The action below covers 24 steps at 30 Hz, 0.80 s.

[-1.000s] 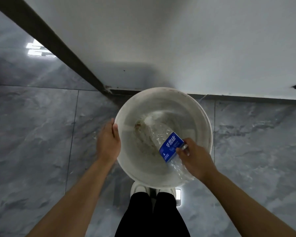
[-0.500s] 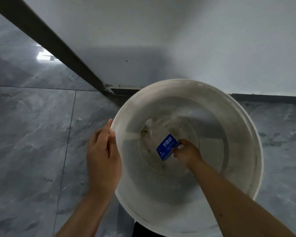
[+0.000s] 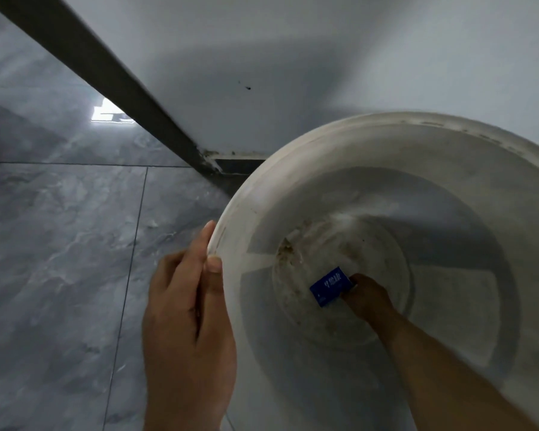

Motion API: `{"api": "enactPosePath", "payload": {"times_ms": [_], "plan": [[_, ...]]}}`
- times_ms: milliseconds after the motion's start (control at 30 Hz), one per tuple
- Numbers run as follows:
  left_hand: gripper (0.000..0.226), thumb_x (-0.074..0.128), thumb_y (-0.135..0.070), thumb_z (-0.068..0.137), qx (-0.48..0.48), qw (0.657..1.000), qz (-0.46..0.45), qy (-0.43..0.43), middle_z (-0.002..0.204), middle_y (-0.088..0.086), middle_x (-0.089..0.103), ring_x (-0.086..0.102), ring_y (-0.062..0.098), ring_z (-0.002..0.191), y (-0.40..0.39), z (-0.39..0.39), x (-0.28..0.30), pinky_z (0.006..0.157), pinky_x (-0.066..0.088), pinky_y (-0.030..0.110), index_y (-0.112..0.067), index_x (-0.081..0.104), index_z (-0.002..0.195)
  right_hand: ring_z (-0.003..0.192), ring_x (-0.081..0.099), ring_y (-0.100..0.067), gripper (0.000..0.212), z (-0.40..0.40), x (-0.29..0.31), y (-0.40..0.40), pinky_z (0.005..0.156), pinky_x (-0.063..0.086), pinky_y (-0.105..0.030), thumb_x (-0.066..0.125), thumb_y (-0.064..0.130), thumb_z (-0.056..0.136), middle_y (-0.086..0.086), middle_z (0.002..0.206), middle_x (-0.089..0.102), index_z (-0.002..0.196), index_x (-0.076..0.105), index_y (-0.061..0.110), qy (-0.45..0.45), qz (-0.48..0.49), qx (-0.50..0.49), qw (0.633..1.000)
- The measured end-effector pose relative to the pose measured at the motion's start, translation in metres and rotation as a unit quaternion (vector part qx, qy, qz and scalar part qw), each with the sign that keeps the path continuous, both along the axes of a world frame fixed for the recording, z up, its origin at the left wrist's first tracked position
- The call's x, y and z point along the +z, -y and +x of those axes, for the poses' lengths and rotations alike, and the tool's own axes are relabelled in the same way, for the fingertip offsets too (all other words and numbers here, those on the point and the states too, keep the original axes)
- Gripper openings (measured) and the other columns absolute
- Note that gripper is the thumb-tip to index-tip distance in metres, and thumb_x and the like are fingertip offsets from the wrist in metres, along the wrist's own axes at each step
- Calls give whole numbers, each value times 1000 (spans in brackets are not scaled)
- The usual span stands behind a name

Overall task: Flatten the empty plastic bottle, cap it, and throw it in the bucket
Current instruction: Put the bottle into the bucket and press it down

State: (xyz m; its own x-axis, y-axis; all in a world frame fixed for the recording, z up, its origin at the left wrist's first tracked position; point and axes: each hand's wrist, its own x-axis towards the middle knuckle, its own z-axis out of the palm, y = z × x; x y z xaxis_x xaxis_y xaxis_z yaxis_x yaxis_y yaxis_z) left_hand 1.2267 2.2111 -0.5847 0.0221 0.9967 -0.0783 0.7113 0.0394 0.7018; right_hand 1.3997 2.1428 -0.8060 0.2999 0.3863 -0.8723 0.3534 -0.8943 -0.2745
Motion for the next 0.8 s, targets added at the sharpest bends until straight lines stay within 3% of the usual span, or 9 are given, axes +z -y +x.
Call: {"api": "enactPosePath", "payload": {"times_ms": [167,300,467,633,733,800], "plan": [[38,31,-48,77,4,1000,16,5,93,-24,54,47,-27,82,-1,1,-2,70,30,-11,-48,46,113,108,58,-30,29,-1,-8,-3,83,46,-30,48,17,95,-17,124,59,120,52,5,13,-18,31,999],[39,30,-47,78,-3,1000,25,0,93,-25,53,47,-28,83,-1,-1,-4,70,29,-13,-47,47,113,104,59,-30,29,0,-8,-3,75,44,-29,49,21,94,-17,120,59,117,50,3,21,-28,32,999],[37,30,-48,77,-1,1000,28,-5,91,-30,50,43,-33,83,-2,0,-4,70,27,-13,-49,43,112,106,58,-29,36,2,-4,-2,83,49,-30,53,23,92,-17,123,56,122,46,5,16,-32,34,999],[33,38,-36,83,4,1000,21,-8,93,-30,48,43,-32,84,-2,1,-4,69,27,-13,-48,44,113,106,57,-30,33,6,6,-4,80,47,-29,51,26,93,-19,122,56,119,51,6,17,-22,56,998],[39,36,-34,83,19,1000,8,0,93,-21,51,44,-28,86,-1,1,-4,70,28,-12,-44,51,118,107,57,-29,31,7,18,-5,75,42,-24,46,24,95,-18,123,56,120,50,5,-1,-10,64,998],[43,35,-36,84,27,1000,0,-4,99,-13,50,49,-18,86,-1,2,-4,70,28,-12,-36,54,122,111,56,-28,32,9,31,-6,81,44,-24,44,21,97,-16,128,56,124,48,5,-6,-3,59,998]]}}
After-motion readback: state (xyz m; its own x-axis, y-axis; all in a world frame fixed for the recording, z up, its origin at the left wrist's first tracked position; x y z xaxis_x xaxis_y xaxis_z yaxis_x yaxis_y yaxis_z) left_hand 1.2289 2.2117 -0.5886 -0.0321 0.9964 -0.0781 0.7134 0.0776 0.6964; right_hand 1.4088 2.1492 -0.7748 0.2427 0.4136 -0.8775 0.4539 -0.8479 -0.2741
